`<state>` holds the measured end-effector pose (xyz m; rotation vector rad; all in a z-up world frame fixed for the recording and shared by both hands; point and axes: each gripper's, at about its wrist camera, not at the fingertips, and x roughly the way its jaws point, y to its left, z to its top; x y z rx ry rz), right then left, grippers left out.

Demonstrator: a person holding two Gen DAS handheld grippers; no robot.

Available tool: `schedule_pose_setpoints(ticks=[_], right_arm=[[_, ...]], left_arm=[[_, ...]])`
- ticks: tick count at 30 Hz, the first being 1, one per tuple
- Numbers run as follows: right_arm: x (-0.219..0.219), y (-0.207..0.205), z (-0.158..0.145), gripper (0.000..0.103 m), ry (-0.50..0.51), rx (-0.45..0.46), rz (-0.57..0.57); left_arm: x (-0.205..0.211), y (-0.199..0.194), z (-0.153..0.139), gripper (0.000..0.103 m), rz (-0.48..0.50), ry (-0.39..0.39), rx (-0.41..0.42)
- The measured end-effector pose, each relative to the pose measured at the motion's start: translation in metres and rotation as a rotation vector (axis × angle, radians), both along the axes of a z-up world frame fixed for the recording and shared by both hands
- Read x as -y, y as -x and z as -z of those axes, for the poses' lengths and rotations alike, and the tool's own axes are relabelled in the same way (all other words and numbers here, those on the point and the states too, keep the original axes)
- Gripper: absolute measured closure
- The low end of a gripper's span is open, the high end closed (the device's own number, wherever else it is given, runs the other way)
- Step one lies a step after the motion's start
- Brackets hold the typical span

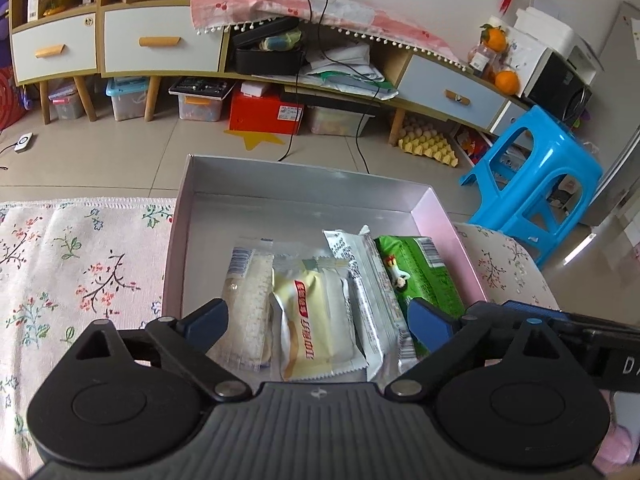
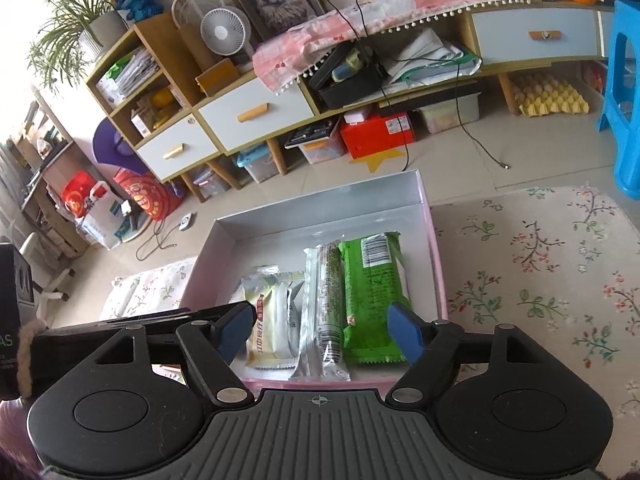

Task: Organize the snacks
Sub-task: 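Carry both wafers into the pink box and open both grippers, then withdraw both tools from the box toward the remaining snacks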

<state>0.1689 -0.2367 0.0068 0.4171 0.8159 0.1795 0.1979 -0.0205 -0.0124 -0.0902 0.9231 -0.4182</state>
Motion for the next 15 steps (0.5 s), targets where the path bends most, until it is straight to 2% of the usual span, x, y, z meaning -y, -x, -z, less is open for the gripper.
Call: schedule_pose_setpoints(ticks=[5,15], right_arm=[[0.009,0.013,-0.005,0.019,0.005,0.005,0.010],[0.013,0.048,-0.017,0.018,0.074,0.024,-0.029]], left_arm=[[0.002,0.011,-0.004,0.004,0.008,-0.003,0.005],[0.006,0.042,-0.013,0.002,0.021,-0.023,0.047]])
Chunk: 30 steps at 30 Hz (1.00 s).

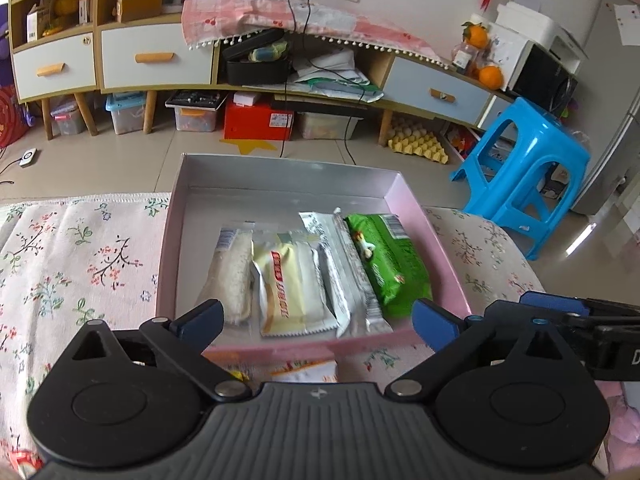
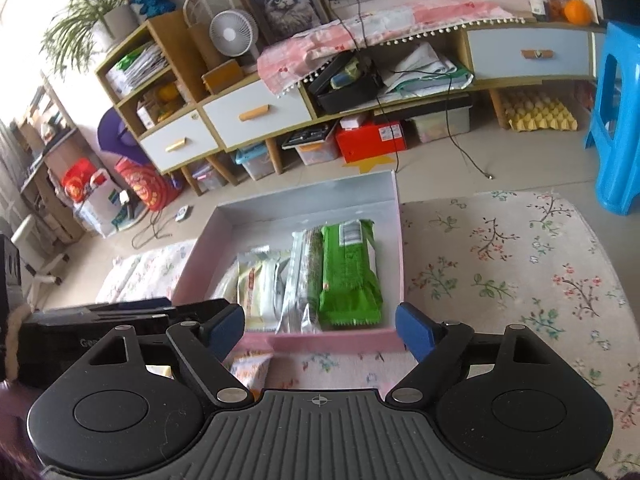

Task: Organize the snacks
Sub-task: 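Withdraw both tools from the box toward the remaining snacks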

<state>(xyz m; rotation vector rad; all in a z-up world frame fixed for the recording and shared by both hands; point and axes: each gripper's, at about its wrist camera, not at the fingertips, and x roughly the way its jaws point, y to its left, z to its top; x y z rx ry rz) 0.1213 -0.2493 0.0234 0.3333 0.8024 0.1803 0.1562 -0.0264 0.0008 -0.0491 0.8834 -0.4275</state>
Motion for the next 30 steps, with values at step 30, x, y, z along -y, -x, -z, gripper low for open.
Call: schedule_pose_setpoints(ticks=[30], right_arm=[[-0.032,0.061,0.042,0.011,0.350,-0.035,-0.098]], left_arm=[[-0.040,0.083,0.034,0.025,-0.041,-0.058,-0.241]])
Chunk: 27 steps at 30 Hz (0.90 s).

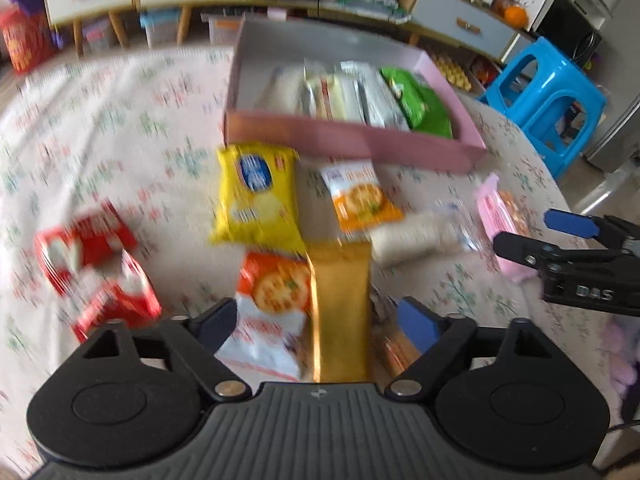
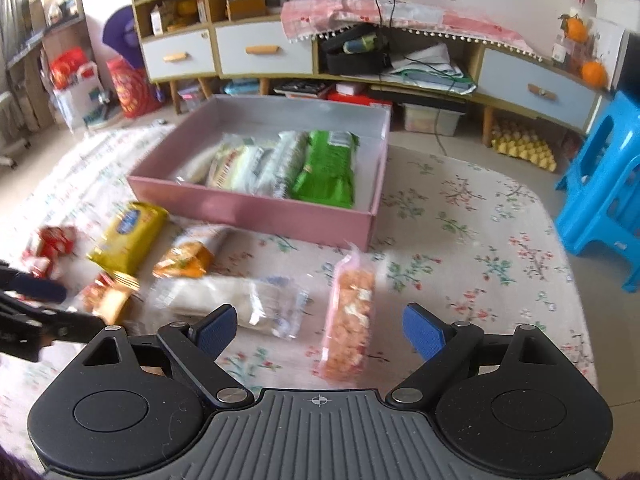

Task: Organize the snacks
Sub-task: 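Withdraw both tools from the box toward the remaining snacks, then grasp the gold bar with the left gripper while the right grasps the pink candy bag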

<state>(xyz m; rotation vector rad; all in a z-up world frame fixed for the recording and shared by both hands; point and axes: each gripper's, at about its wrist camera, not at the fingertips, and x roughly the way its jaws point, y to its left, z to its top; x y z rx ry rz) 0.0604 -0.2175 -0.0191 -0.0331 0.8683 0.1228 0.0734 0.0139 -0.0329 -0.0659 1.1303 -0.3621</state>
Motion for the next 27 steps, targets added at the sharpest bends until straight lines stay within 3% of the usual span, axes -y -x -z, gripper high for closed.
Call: schedule_pose_setpoints(ticks=[4,16,27], right_arm=[[0.003,-0.004,0.010,0.011,0.034,-0.028,0.019],[0.006,-0.014,0.024,0.011,0.035,-0.089,0.070],[0.024,-0.014,0.013,0.014,-0.075,-0.057,0.141]], left_arm=[[0.001,0.003,0.004,0.035,-0.002,0.058,-0.039],[0.003,0.001,0.004,0.050,0.018,0.045,-0.025],[-0.004,-0.002,0.005,0.063,0.020,0.083,-0.039]])
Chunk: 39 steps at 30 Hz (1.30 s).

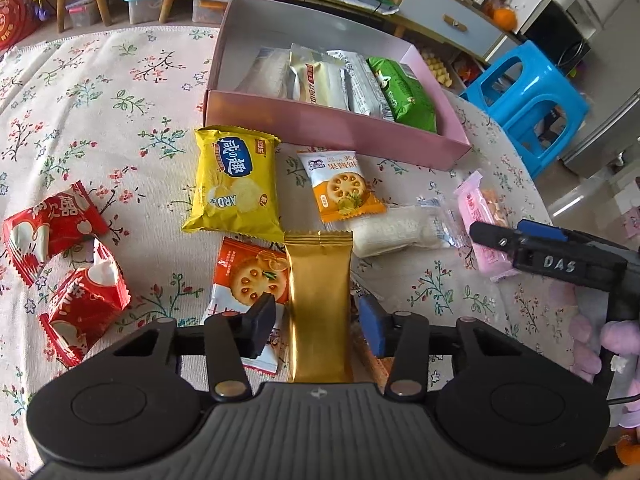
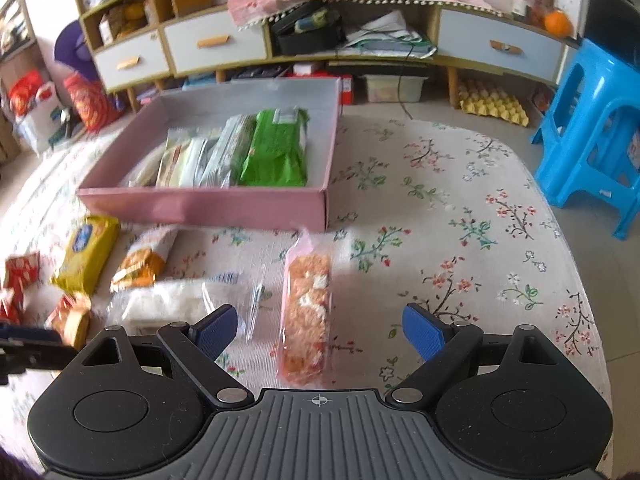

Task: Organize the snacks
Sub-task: 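Grasp the gold bar with the left gripper while the right grasps the pink candy bag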

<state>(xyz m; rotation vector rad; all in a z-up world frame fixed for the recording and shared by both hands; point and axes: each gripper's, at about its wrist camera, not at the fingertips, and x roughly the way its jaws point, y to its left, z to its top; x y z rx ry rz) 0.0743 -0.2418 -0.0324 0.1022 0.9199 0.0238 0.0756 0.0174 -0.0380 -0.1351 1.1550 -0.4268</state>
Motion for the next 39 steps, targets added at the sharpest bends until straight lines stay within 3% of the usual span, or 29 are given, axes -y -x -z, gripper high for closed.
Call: schedule_pose_setpoints(ticks=[3,6,8,10,13,17,20,25,28,39], right_arm=[[0.006,-0.001,-0.004,0.018,-0.037,0.013,0.019],[0.010,-0.002,-0.007,0.035,-0.060,0.018,0.026],[0.012,-0.002,-0.007,0.056,-0.079,0.015,0.030],[0.013,-0.004,-0.006,0.070,-0.106,0.004,0.026],[0.015,-0.005,-0.003,0.076,-0.159,-0.017,0.014],[0.015,-0.004,-0.001,0.076,-0.246,-0.034,-0.014],[0.013,-0.004,-0.003,0.070,-0.237,-0.027,-0.023],[0.015,-0.005,0.005,0.063,-0.234,-0.054,-0.005],[0.016,-0.006,0.010,0.050,-0.231,-0.072,0.006],[0.017,-0.007,0.020,0.051,-0.257,-0.088,0.021]], left_arm=[[-0.001,0.000,0.000,0.071,0.000,0.010,-0.007],[0.000,-0.001,0.001,0.073,0.007,0.020,-0.012],[0.002,0.000,0.002,0.073,0.016,0.029,-0.011],[0.003,0.000,0.004,0.073,0.024,0.049,-0.025],[0.007,0.001,0.007,0.073,0.035,0.052,-0.023],[0.009,0.003,0.007,0.069,0.041,0.030,-0.010],[0.012,0.005,0.008,0.061,0.049,0.010,-0.004],[0.016,0.007,0.010,0.058,0.062,-0.021,0.006],[0.015,0.006,0.010,0.060,0.056,-0.019,0.002],[0.006,0.004,0.012,0.076,0.008,-0.013,-0.015]])
